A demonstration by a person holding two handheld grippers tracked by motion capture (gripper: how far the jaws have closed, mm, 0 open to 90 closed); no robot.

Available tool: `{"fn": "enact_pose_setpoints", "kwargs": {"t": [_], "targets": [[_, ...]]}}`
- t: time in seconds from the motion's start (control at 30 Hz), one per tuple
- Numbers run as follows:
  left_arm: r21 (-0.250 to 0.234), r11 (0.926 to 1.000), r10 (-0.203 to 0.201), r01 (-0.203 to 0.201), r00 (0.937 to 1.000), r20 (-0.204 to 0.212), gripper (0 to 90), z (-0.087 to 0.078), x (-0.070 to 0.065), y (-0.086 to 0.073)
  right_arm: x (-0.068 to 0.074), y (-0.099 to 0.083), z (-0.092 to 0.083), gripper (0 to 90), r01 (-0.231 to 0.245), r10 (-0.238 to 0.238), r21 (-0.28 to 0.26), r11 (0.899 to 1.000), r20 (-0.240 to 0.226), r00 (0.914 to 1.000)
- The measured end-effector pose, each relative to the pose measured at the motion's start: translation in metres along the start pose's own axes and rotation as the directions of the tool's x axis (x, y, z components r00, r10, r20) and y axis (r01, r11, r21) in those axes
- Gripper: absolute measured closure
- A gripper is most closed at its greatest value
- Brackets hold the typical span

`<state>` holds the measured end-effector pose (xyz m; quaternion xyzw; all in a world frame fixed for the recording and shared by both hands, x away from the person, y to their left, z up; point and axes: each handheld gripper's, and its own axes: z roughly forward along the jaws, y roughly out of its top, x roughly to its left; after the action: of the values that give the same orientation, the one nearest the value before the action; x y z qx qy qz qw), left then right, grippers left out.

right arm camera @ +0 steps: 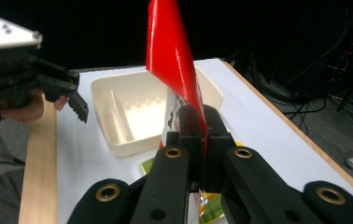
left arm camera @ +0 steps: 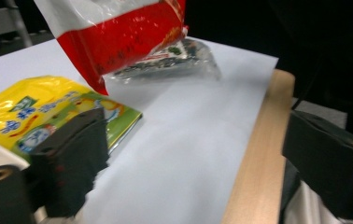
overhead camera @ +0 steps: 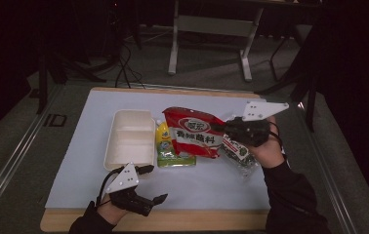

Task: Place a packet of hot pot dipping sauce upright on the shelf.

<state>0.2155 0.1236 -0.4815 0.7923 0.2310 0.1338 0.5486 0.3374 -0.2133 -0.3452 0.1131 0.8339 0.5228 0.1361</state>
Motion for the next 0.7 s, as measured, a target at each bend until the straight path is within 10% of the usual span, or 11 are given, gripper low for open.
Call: {"fn": "enact_pose_setpoints", "kwargs": {"t": [0.7], "targets": [[-0.023, 0.9997, 0.005, -0.005, 0.9998, -0.02, 1.7, -0.001, -0.006, -0.02, -0.025, 0.023, 0.061, 90.0, -0.006, 0.006, 0.002, 1.0, -0.015, 0.9999]]}}
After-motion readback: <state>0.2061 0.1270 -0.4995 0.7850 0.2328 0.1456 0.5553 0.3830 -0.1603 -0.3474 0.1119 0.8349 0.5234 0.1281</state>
